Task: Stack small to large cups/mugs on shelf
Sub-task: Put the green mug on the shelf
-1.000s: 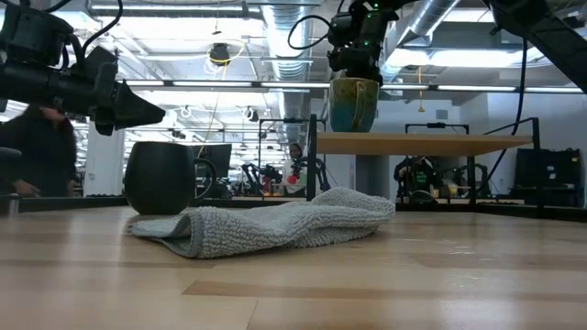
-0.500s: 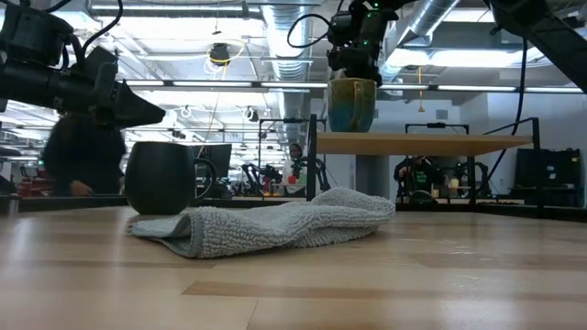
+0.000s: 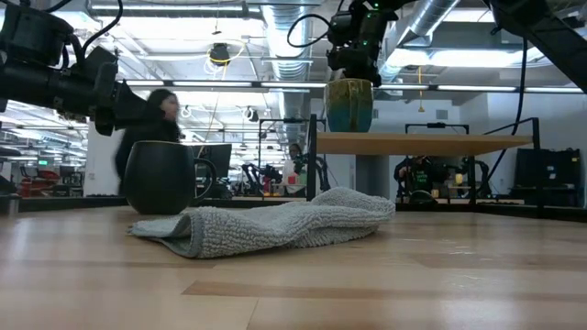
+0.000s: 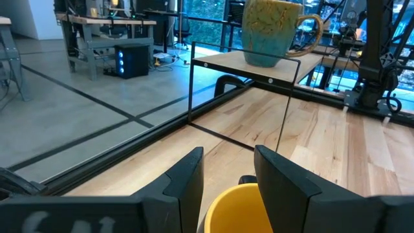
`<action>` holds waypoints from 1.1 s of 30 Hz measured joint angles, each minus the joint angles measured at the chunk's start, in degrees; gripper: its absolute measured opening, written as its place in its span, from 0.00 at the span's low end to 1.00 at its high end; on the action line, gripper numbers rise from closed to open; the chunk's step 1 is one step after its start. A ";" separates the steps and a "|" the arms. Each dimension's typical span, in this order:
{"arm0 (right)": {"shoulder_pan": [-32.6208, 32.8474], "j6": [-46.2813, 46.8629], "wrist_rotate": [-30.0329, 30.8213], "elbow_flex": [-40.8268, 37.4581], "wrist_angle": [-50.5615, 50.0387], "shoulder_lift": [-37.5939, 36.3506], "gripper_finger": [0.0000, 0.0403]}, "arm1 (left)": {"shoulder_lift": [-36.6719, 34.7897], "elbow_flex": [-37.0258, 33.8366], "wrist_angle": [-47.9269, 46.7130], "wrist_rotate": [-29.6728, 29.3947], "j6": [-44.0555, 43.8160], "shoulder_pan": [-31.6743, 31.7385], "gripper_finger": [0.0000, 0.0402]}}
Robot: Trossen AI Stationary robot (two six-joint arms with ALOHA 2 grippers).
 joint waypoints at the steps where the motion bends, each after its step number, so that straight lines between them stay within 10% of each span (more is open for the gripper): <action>1: 0.00 0.00 0.01 0.00 0.00 0.00 0.27 | -0.01 0.00 0.00 -0.01 0.01 0.01 0.32; 33: 0.00 0.02 0.13 -0.04 -0.09 0.00 0.48 | 0.00 0.00 -0.01 -0.11 0.03 0.01 0.32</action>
